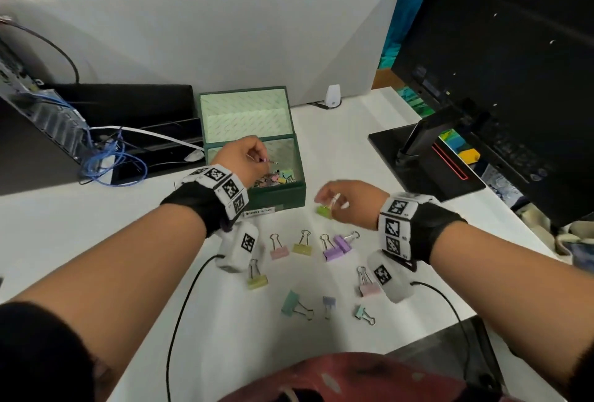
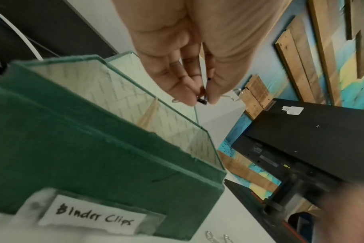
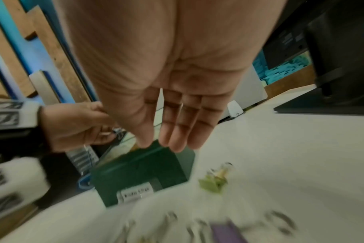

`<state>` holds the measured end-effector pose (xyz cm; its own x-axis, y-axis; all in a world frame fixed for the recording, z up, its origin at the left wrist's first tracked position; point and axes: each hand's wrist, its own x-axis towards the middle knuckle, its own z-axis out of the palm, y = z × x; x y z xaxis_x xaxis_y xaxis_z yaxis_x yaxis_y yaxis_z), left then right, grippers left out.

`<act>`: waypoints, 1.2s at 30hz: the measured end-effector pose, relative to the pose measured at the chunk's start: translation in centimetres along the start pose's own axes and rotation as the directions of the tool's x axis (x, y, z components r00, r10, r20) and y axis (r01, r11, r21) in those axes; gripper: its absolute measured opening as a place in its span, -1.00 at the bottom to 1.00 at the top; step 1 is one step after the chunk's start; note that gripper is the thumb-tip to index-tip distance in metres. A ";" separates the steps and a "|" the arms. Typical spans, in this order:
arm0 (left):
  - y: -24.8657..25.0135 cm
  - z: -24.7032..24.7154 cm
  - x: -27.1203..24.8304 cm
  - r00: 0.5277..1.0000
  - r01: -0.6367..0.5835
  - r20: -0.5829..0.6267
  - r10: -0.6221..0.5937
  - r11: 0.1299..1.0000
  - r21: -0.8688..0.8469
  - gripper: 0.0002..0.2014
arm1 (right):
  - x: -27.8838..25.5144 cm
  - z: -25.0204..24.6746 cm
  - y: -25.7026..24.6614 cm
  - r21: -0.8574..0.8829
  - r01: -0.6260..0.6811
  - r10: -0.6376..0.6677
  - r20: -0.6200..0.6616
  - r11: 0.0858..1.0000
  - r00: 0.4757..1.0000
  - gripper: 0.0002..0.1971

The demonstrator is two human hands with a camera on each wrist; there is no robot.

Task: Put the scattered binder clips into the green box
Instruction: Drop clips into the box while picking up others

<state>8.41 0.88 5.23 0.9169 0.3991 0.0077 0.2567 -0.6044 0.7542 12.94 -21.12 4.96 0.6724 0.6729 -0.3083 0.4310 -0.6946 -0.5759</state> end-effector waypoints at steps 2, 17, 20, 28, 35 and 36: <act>0.0 0.7 1.0 1.000 0.008 -0.002 -0.008 0.998 0.065 -0.77 | -1.8 0.8 1.2 -0.151 -0.015 0.040 0.164 0.988 0.986 -0.73; 0.4 4.4 -4.9 0.776 -0.463 0.573 0.263 0.855 0.234 -0.82 | -7.1 6.4 4.8 -0.434 0.146 0.131 0.547 0.889 0.827 -0.54; 0.7 6.1 -8.0 0.570 -0.576 0.793 0.215 0.793 0.199 -0.78 | -6.7 7.2 4.9 -0.467 0.191 0.088 0.512 0.863 0.855 -0.59; -0.2 10.2 -10.4 0.395 -0.691 0.907 0.147 0.698 0.188 -0.69 | -5.7 7.1 4.9 -0.447 0.157 0.048 0.415 0.881 0.909 -0.68; -0.5 10.9 -10.4 0.358 -0.737 0.920 0.162 0.654 0.171 -0.66 | -5.1 6.5 5.0 -0.489 0.174 0.056 0.419 0.855 0.906 -0.68; -0.5 10.9 -10.4 0.356 -0.738 0.922 0.151 0.651 0.178 -0.66 | -4.9 6.5 5.1 -0.492 0.165 0.064 0.415 0.855 0.908 -0.67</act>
<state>2.10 -10.51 -2.40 0.6475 -0.5850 -0.4884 -0.4550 -0.8109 0.3681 7.95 -26.30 -1.36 0.3879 0.6721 -0.6307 0.7757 -0.6076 -0.1704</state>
